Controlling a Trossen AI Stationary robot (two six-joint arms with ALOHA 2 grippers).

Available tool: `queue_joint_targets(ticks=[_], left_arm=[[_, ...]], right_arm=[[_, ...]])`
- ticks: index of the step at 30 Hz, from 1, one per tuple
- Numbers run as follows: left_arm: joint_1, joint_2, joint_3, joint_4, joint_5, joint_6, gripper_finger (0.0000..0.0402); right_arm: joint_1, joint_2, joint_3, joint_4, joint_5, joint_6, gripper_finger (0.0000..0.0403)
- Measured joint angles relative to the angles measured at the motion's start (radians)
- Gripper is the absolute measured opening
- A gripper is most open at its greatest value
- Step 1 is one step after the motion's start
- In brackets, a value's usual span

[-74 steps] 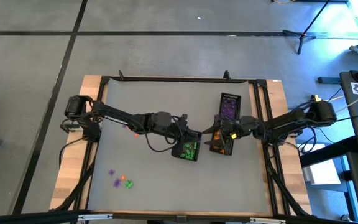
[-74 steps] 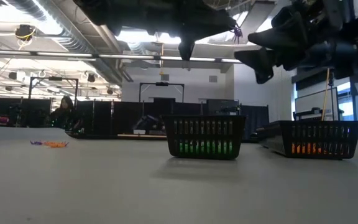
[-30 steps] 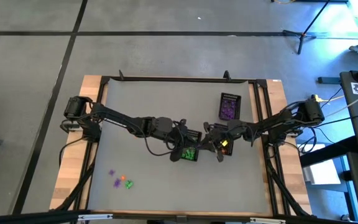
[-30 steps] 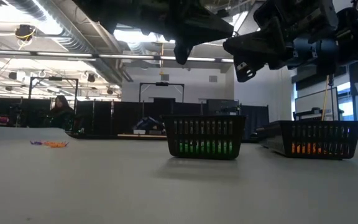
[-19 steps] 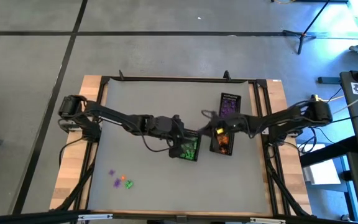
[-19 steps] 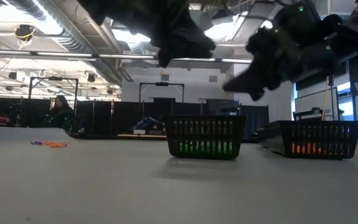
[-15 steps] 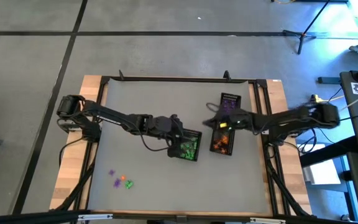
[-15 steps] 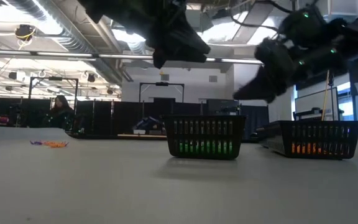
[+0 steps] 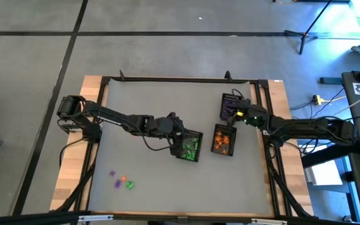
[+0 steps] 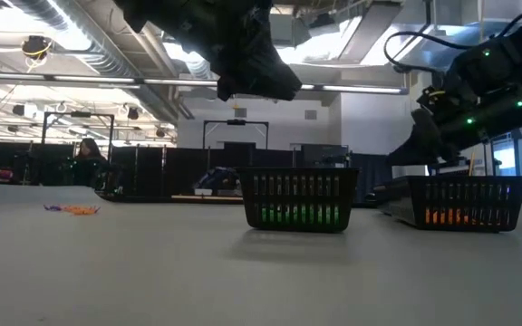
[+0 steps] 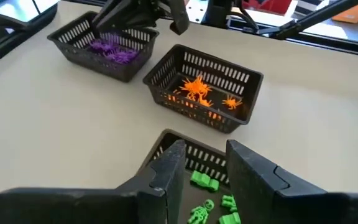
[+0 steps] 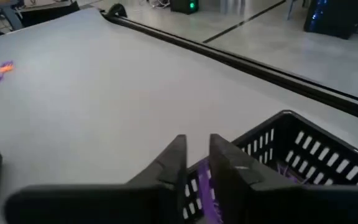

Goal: Sort Halloween decoration
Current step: Put the purple spider toy into the top bin

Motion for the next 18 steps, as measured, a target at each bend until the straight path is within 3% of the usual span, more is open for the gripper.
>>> queue_joint_targets(ticks=[9, 18], left_arm=[[0.000, -0.001, 0.000, -0.040, -0.003, -0.010, 0.0109], [-0.002, -0.061, 0.000, -0.446, -0.196, -0.170, 0.0109]], right_arm=[[0.002, -0.001, 0.003, -0.011, -0.004, 0.011, 0.0169], [0.004, -0.003, 0.078, -0.002, -0.297, 0.031, 0.0183]])
